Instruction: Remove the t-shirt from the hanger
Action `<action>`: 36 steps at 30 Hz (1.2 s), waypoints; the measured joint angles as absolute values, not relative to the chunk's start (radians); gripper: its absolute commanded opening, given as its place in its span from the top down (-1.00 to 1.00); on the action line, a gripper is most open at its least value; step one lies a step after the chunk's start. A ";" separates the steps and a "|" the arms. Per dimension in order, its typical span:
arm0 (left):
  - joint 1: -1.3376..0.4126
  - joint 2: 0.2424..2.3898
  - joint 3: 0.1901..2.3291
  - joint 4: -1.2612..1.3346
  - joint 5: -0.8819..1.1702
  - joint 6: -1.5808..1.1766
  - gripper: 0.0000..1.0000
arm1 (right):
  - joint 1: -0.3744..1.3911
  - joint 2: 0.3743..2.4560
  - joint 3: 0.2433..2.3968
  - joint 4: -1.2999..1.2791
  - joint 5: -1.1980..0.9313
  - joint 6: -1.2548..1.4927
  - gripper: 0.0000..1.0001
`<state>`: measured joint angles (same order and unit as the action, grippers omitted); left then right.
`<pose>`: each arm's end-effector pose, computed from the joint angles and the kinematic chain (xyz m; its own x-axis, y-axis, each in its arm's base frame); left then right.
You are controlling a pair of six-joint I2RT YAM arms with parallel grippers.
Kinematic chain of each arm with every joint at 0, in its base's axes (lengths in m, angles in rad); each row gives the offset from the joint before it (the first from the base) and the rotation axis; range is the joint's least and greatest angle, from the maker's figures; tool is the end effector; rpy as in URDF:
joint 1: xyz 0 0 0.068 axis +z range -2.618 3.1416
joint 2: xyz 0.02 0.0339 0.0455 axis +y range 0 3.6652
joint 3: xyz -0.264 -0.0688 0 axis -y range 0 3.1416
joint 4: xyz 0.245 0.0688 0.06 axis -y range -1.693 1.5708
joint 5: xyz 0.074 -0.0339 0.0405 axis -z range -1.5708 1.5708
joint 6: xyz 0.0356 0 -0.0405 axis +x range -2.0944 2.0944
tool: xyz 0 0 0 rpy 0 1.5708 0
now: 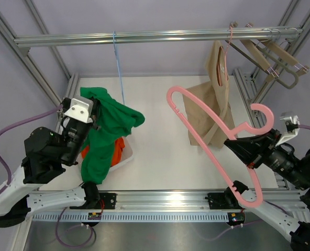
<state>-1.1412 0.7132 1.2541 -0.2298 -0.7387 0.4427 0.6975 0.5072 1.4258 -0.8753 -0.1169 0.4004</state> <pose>0.0614 -0.0764 0.4945 0.2888 0.1301 -0.9485 0.3115 0.9240 0.2216 -0.0030 0.0029 0.4776 -0.2529 0.2931 -0.9220 -0.6826 0.6212 0.3848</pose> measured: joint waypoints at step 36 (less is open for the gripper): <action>-0.769 0.482 0.809 -0.198 -0.939 0.289 1.00 | 0.698 0.825 1.436 -0.756 -0.112 0.299 1.00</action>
<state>-0.7689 0.4824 0.8093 -0.1982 -0.9386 0.2890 0.6975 0.8253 1.4357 -0.7555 -0.1123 0.2993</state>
